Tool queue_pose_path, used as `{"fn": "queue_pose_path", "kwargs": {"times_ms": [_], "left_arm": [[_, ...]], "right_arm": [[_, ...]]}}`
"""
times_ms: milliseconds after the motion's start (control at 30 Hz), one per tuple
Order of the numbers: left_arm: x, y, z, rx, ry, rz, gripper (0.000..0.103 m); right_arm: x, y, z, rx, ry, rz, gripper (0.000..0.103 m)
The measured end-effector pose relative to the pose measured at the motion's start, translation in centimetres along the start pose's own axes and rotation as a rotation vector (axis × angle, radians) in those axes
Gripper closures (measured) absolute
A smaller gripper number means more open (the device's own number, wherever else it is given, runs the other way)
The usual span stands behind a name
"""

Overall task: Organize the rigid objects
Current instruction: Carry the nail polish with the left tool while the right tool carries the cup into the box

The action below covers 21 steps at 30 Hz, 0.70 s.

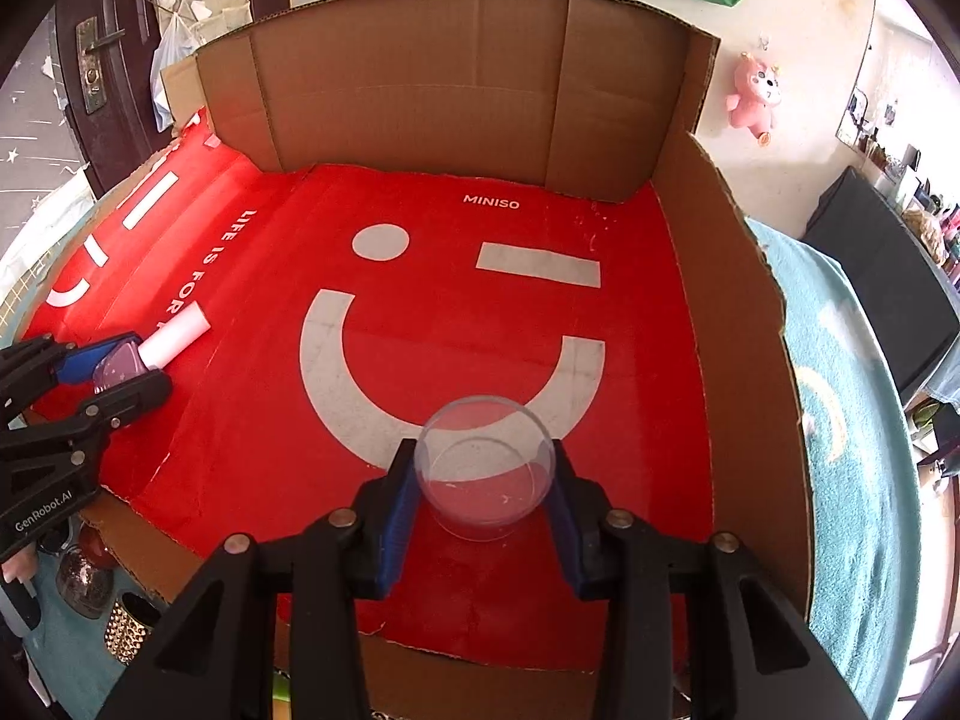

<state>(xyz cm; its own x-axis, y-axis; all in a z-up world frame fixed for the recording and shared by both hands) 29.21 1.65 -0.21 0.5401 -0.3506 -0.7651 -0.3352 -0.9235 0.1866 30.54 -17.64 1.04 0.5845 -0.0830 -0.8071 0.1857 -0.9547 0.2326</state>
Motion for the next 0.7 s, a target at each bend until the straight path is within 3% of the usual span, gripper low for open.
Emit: {"fn": "queue_pose_path", "kwargs": {"times_ms": [467,567,633,700], "left_arm": [[-0.2,0.1,-0.2,0.002,0.014,-0.002,0.064],[-0.5,0.0,-0.3,0.000,0.027,-0.005,0.057],[-0.9,0.0,-0.4,-0.001,0.042,-0.008,0.048],[-1.3,0.1,-0.6,0.000,0.057,-0.005,0.047]], "right_arm": [[0.1,-0.1,0.0,-0.005,-0.005,-0.009,0.059],[0.1,-0.2,0.0,-0.007,-0.009,-0.013,0.057],[0.1,-0.4,0.1,-0.011,-0.012,-0.020,0.051],[0.0,-0.7,0.1,-0.015,-0.010,-0.018,0.047]]}}
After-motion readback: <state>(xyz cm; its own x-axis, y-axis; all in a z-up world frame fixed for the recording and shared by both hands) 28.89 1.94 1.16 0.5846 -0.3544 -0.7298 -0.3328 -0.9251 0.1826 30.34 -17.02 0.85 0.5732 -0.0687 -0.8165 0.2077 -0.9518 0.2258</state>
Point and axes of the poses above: each gripper's, at about its wrist camera, not at the fingertips, and x roughly the way its jaws point, y to its right, z to its underside, the point moved 7 cm from there along x, roughly the way its jaws point, and after that the axes turned 14 degrees about z, right-handed, at the moved point
